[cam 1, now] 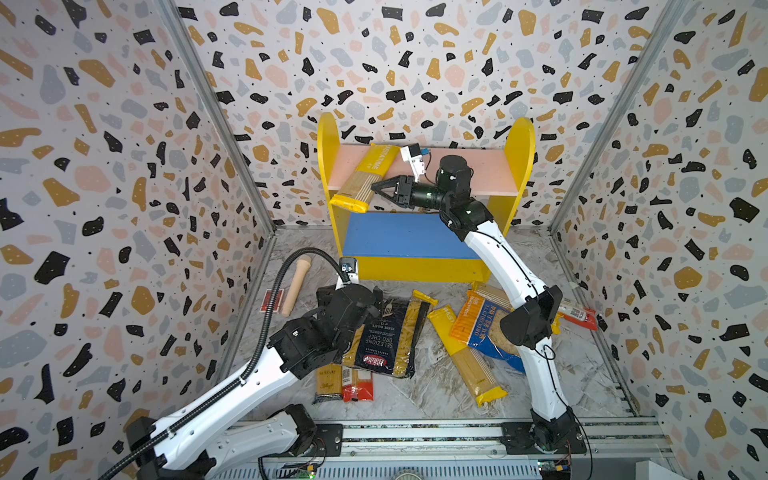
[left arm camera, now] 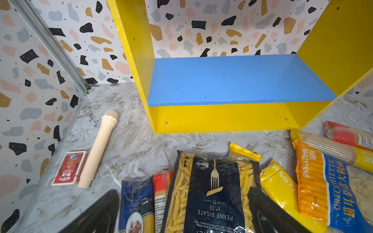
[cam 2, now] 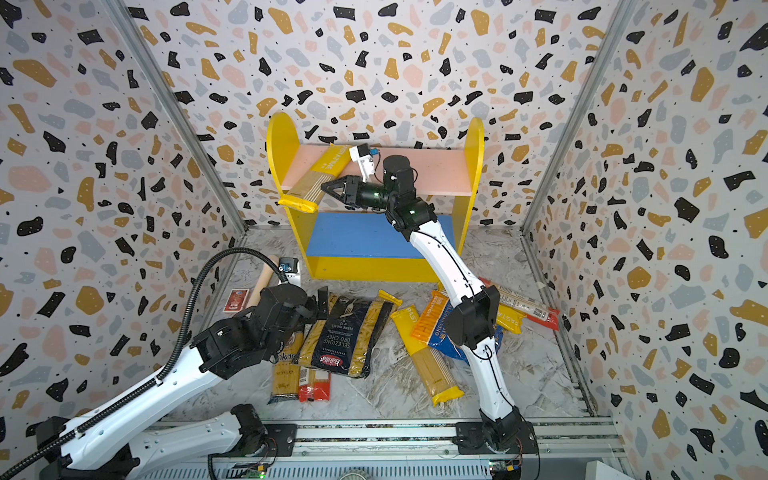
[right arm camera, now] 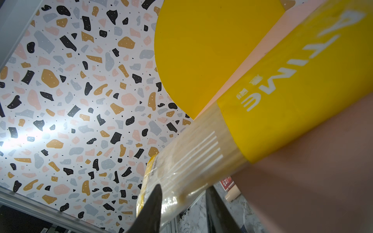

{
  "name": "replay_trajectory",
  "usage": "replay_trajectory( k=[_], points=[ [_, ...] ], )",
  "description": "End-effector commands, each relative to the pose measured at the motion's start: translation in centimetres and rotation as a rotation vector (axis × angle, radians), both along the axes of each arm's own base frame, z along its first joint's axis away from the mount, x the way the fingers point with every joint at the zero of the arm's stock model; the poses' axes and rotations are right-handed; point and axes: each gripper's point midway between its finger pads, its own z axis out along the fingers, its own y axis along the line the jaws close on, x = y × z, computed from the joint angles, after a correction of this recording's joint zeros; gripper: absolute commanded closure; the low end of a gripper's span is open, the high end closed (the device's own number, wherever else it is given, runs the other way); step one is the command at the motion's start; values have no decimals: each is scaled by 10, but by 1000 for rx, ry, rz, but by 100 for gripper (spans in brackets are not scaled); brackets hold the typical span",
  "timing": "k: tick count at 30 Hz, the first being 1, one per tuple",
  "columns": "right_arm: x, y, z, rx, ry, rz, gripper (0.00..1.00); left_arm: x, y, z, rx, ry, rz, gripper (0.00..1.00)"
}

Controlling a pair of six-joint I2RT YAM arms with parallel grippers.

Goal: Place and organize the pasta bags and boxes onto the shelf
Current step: 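Push the spaghetti pack farther onto the pink shelf, then open the right gripper, then withdraw the right gripper from the shelf and lower it toward the pasta pile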

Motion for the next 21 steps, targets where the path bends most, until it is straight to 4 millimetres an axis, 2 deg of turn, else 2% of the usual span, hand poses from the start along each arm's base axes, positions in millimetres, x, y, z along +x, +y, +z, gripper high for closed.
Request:
replay_trajectory(
  k=[1,5,9,12,16,19,21],
  points=[
    [-22,-24,39,8,-106,-29,57,6,-3,22,-49,-52,10,0],
    [-36,-33,31,-88,-138,-69,48,8,-4,27,-30,-62,4,0],
    [-53,-47,14,-220,-191,-135,42,15,-4,54,16,-93,16,1],
    [-63,-74,7,-285,-225,-235,40,22,-4,83,34,-135,37,1],
    [-80,-107,-1,-356,-246,-325,36,35,-7,139,36,-222,76,0],
    [-95,-124,-11,-391,-259,-355,32,50,-17,178,27,-283,104,0],
    [-105,-135,-15,-408,-264,-377,31,63,-27,196,38,-312,120,0]
  ],
)
